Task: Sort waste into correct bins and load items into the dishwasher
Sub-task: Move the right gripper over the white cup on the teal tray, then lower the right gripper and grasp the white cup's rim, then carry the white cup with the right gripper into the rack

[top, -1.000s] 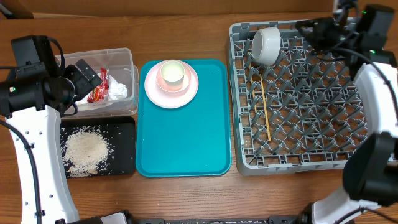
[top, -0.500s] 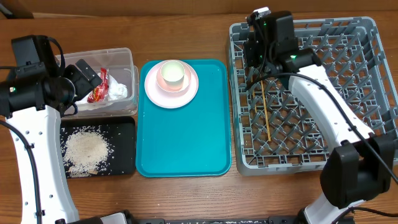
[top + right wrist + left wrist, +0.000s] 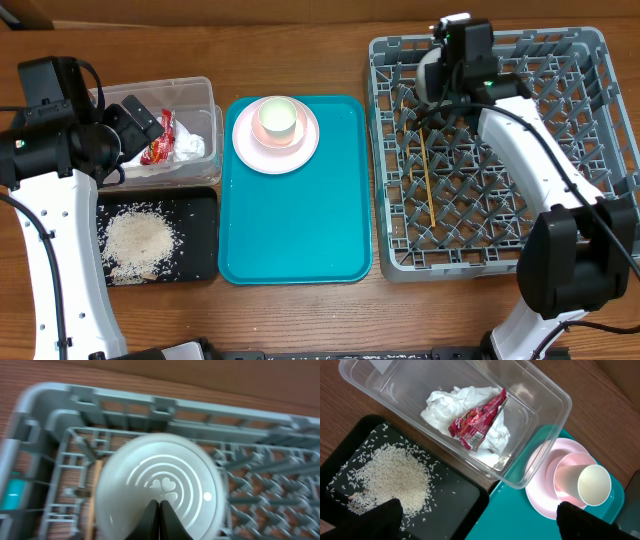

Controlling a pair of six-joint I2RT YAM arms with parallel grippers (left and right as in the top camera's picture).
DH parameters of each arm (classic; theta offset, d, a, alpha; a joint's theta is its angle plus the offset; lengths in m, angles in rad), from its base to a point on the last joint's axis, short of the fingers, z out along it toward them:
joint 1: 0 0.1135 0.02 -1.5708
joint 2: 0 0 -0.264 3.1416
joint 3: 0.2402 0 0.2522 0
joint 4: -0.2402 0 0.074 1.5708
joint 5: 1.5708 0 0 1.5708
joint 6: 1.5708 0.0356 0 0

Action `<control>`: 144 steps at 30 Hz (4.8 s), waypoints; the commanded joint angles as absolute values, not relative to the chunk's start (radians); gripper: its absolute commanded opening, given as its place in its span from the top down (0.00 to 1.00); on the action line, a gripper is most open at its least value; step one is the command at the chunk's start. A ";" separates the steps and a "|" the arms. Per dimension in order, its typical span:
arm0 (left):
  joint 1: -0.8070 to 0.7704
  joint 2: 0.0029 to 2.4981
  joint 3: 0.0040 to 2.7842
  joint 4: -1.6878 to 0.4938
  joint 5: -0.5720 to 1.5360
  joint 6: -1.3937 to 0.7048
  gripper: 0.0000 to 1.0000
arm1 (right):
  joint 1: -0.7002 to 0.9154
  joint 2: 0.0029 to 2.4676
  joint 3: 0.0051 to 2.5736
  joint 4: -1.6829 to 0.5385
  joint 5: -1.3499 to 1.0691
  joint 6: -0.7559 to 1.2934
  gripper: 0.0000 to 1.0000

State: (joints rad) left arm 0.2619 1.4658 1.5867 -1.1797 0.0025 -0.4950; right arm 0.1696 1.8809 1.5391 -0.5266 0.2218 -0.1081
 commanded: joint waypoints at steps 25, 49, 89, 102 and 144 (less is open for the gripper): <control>0.256 1.451 1.604 -1.178 -0.010 -0.487 0.00 | 0.167 1.880 1.543 -0.590 -0.206 0.057 0.93; 0.256 1.451 1.604 -1.178 -0.010 -0.486 0.00 | 0.700 1.880 1.766 -0.675 0.004 -0.003 0.63; 0.256 1.451 1.604 -1.178 -0.010 -0.487 0.00 | 0.741 2.234 1.786 -0.428 0.011 -0.132 0.85; 0.256 1.451 1.604 -1.178 -0.010 -0.487 0.00 | 0.741 2.119 1.789 -0.370 0.010 -0.128 0.96; 0.255 1.451 1.604 -1.178 -0.010 -0.487 0.00 | 0.010 1.803 1.251 -0.139 -1.192 0.535 0.96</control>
State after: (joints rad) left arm 0.2615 1.4658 1.5867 -1.1797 0.0025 -0.4950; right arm 0.0437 1.7863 1.2762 -0.1570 -1.1351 0.4488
